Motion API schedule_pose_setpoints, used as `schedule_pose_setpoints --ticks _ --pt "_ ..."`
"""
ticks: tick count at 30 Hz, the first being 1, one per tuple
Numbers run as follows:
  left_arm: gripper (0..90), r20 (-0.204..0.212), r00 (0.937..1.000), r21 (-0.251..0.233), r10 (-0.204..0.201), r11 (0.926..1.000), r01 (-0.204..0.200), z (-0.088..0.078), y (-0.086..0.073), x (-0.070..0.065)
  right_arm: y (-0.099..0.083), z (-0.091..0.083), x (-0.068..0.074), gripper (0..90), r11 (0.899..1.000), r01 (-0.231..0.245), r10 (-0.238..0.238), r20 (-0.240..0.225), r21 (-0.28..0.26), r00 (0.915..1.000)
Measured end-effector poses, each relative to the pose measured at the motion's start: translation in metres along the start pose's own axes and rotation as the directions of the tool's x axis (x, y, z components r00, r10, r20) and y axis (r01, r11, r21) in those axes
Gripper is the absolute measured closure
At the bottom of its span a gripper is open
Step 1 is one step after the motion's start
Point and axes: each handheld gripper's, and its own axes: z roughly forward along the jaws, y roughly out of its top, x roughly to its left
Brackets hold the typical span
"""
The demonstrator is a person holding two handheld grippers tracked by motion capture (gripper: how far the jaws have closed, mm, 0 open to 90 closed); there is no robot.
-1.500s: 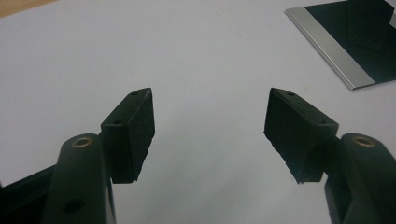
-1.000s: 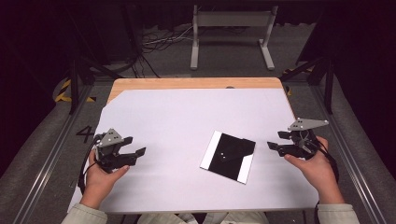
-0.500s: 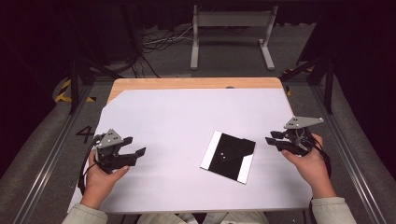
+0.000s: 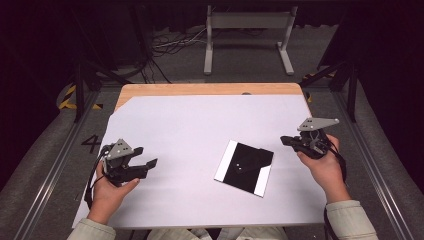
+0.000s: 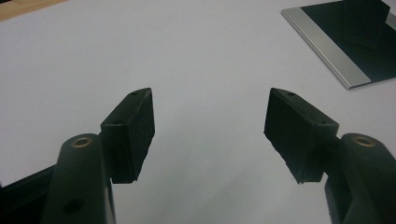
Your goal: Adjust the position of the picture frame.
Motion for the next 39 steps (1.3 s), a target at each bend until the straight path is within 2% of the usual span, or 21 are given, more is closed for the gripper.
schedule_pose_setpoints --ticks 5,13,26,31,39 --pt "34.1 0.001 1.0000 0.005 0.004 1.0000 -0.004 0.000 0.000 0.000 0.005 0.011 -0.005 90.0 1.000 -0.010 0.010 -0.011 0.010 0.9999" --pt "34.0 0.003 1.0000 0.008 -0.002 1.0000 0.002 0.001 -0.001 0.000 0.007 0.032 -0.011 90.0 0.997 -0.012 0.014 -0.024 0.076 0.9996" --pt "33.9 0.003 1.0000 0.007 -0.003 1.0000 0.003 0.003 -0.002 0.000 -0.010 0.063 -0.019 90.0 0.984 -0.042 0.051 -0.044 0.170 0.9977" --pt "33.9 0.004 0.9999 0.012 0.010 0.9999 -0.010 0.004 -0.001 0.000 -0.017 0.072 -0.019 90.0 0.980 -0.048 0.060 -0.053 0.194 0.9968" --pt "33.8 0.011 0.9999 0.017 0.009 0.9998 -0.009 0.004 -0.002 0.000 -0.022 0.080 -0.019 90.0 0.973 -0.057 0.073 -0.067 0.222 0.9950"
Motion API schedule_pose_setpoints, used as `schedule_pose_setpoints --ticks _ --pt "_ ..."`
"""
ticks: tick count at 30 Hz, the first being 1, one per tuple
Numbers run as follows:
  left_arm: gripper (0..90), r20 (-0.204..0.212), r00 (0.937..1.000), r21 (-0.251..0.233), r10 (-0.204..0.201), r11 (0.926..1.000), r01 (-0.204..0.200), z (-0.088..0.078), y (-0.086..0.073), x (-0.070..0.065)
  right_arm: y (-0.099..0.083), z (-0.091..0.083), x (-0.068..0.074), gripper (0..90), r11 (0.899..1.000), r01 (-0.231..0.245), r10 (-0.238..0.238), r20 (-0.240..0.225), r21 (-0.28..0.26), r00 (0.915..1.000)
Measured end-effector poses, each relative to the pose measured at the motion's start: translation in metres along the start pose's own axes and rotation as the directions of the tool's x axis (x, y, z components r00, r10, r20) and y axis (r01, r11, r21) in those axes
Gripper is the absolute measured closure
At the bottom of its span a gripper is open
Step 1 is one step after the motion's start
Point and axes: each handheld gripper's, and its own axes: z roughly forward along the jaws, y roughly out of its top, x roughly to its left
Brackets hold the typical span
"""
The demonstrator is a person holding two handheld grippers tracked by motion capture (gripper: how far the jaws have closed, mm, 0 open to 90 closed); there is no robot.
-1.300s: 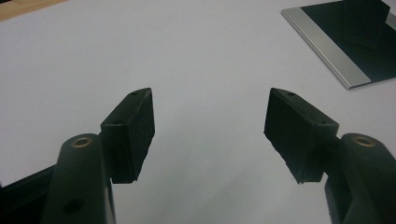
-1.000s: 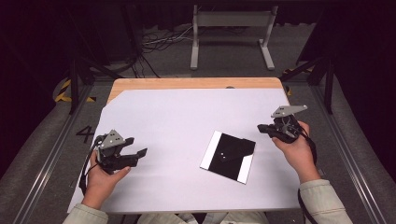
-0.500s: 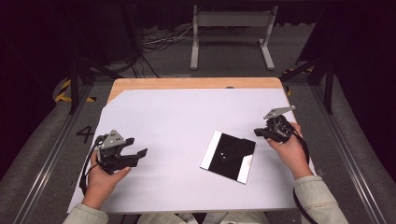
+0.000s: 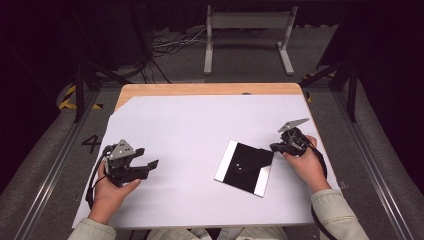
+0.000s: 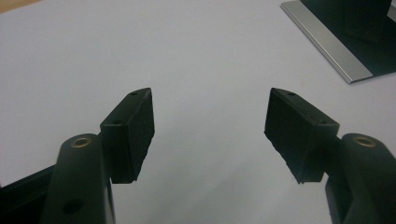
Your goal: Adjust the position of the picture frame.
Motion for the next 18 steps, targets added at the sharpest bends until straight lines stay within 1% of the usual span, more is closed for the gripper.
schedule_pose_setpoints --ticks 6,7,16,18 --pt "33.7 0.001 1.0000 0.001 -0.004 1.0000 0.004 0.0000 -0.0001 -0.0004 -0.0024 0.0028 -0.0018 90.0 1.000 -0.005 0.005 -0.011 0.013 0.9999" --pt "33.7 0.001 1.0000 0.001 -0.004 1.0000 0.004 0.0000 -0.0001 -0.0004 -0.0028 0.0029 -0.0020 90.0 1.000 -0.008 0.008 -0.013 0.009 0.9999" --pt "33.7 0.000 1.0000 0.001 -0.005 1.0000 0.005 0.0004 -0.0001 -0.0009 -0.0031 0.0019 -0.0031 90.0 1.000 -0.006 0.006 -0.020 0.017 0.9998" --pt "33.6 -0.003 1.0000 -0.001 0.000 1.0000 0.000 0.0006 -0.0001 -0.0005 -0.0039 0.0015 -0.0025 90.0 1.000 -0.008 0.009 -0.019 0.018 0.9998"
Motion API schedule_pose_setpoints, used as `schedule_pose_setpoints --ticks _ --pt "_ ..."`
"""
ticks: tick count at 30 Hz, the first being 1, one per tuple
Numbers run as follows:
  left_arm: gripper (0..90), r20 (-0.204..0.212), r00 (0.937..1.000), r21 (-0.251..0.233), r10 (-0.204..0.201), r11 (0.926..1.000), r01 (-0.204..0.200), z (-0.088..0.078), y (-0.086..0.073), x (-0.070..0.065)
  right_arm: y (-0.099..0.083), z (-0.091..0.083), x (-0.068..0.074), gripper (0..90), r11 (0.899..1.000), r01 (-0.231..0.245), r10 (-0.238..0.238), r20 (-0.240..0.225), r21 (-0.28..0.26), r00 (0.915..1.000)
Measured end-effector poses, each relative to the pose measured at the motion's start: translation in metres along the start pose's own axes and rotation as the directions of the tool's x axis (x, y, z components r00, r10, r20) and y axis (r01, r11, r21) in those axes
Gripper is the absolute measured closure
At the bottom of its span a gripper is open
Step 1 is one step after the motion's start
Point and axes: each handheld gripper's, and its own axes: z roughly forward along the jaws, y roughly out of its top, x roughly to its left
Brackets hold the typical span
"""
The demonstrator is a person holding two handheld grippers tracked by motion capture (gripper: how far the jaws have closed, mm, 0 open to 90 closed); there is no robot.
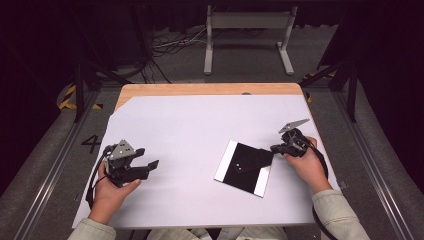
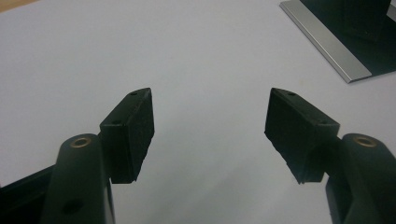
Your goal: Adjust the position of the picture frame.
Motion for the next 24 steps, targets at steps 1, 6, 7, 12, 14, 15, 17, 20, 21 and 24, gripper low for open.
schedule_pose_setpoints --ticks 1,6,7,12,14,15,17,20,21,24 --pt "33.6 0.000 1.0000 0.000 0.000 1.0000 0.000 0.000 0.000 0.000 -0.001 0.000 0.000 90.0 1.000 -0.003 0.003 -0.002 0.001 1.0000" --pt "33.6 0.005 1.0000 0.001 -0.006 1.0000 0.006 0.001 0.000 -0.001 -0.001 -0.002 0.003 90.0 1.000 0.005 -0.005 -0.009 0.012 0.9999" --pt "33.6 0.007 1.0000 0.003 -0.003 1.0000 0.003 0.001 0.000 -0.001 -0.002 -0.002 0.004 90.0 1.000 0.012 -0.012 -0.014 0.016 0.9998" --pt "33.6 0.004 1.0000 0.001 -0.007 1.0000 0.007 0.000 0.000 -0.001 -0.004 -0.004 0.009 90.0 1.000 0.009 -0.009 -0.023 0.022 0.9997" --pt "33.6 0.005 1.0000 0.001 -0.007 1.0000 0.007 0.001 0.000 -0.001 -0.006 -0.005 0.012 90.0 1.000 0.015 -0.014 -0.028 0.022 0.9995" --pt "33.6 0.008 1.0000 0.003 -0.005 1.0000 0.005 0.001 0.000 -0.001 -0.007 -0.006 0.013 90.0 1.000 0.013 -0.012 -0.031 0.022 0.9994" --pt "33.6 0.007 1.0000 0.005 -0.003 1.0000 0.003 0.002 0.000 -0.002 -0.009 -0.006 0.015 90.0 1.000 0.006 -0.006 -0.036 0.018 0.9993" --pt "33.5 0.011 0.9999 0.011 0.008 0.9999 -0.008 0.003 0.000 -0.003 -0.012 -0.008 0.019 90.0 1.000 0.013 -0.013 -0.042 0.019 0.9990" --pt "33.6 0.010 0.9999 0.008 0.008 0.9999 -0.008 0.003 0.000 -0.004 -0.012 -0.008 0.021 90.0 1.000 0.015 -0.014 -0.046 0.023 0.9989" --pt "33.7 0.016 0.9998 0.012 0.008 0.9999 -0.009 0.004 0.000 -0.005 -0.014 -0.009 0.025 90.0 0.999 0.022 -0.021 -0.047 0.024 0.9987"
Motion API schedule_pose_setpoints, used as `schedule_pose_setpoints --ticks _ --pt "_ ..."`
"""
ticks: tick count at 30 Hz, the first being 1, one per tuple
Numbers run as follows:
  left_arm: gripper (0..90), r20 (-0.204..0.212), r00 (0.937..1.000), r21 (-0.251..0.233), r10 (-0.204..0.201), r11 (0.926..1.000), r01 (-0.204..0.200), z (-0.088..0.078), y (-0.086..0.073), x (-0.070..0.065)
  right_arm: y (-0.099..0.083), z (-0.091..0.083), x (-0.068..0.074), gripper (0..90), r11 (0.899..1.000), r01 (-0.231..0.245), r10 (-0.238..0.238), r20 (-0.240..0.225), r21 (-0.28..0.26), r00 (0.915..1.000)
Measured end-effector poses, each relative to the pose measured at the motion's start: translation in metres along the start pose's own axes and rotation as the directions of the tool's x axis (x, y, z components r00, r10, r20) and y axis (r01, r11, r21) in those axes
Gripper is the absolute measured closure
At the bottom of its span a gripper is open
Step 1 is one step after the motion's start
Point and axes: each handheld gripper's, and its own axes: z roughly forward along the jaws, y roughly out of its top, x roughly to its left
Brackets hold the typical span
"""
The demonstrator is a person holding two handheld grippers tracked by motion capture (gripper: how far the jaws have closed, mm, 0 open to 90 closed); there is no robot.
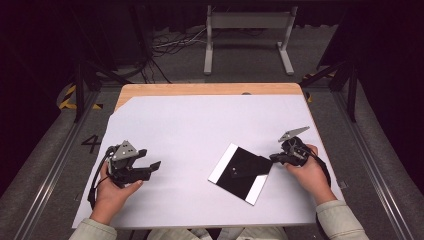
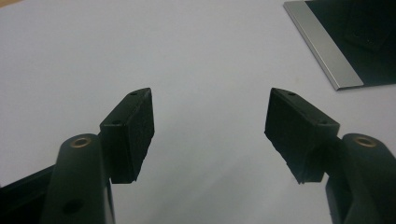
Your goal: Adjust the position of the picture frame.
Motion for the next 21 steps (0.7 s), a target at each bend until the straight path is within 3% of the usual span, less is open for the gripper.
schedule_pose_setpoints --ticks 10,12,13,15,19,21 --pt "38.9 0.008 1.0000 0.004 -0.001 1.0000 0.001 0.001 0.000 -0.003 -0.004 -0.002 0.015 90.0 1.000 -0.002 0.002 0.003 0.008 1.0000" --pt "46.6 0.020 0.9998 0.004 0.001 1.0000 -0.001 0.001 0.000 -0.004 -0.004 -0.002 0.016 90.0 1.000 0.005 -0.005 0.002 0.007 1.0000" --pt "52.3 0.055 0.9985 0.011 0.006 0.9999 -0.007 0.002 0.001 -0.005 -0.005 -0.002 0.018 90.0 1.000 0.007 -0.007 0.005 0.006 1.0000" --pt "55.6 0.063 0.9980 0.014 0.007 0.9999 -0.008 0.003 0.001 -0.007 -0.005 -0.002 0.018 90.0 1.000 0.006 -0.006 0.004 0.005 1.0000" --pt "77.3 0.090 0.9952 0.033 0.037 0.9986 -0.040 0.007 0.003 -0.017 -0.006 -0.002 0.019 90.0 1.000 -0.002 0.002 -0.002 0.001 1.0000" --pt "82.7 0.094 0.9941 0.035 0.055 0.9977 -0.059 0.008 0.004 -0.019 -0.006 -0.002 0.019 90.0 1.000 0.000 0.000 -0.003 -0.001 1.0000"
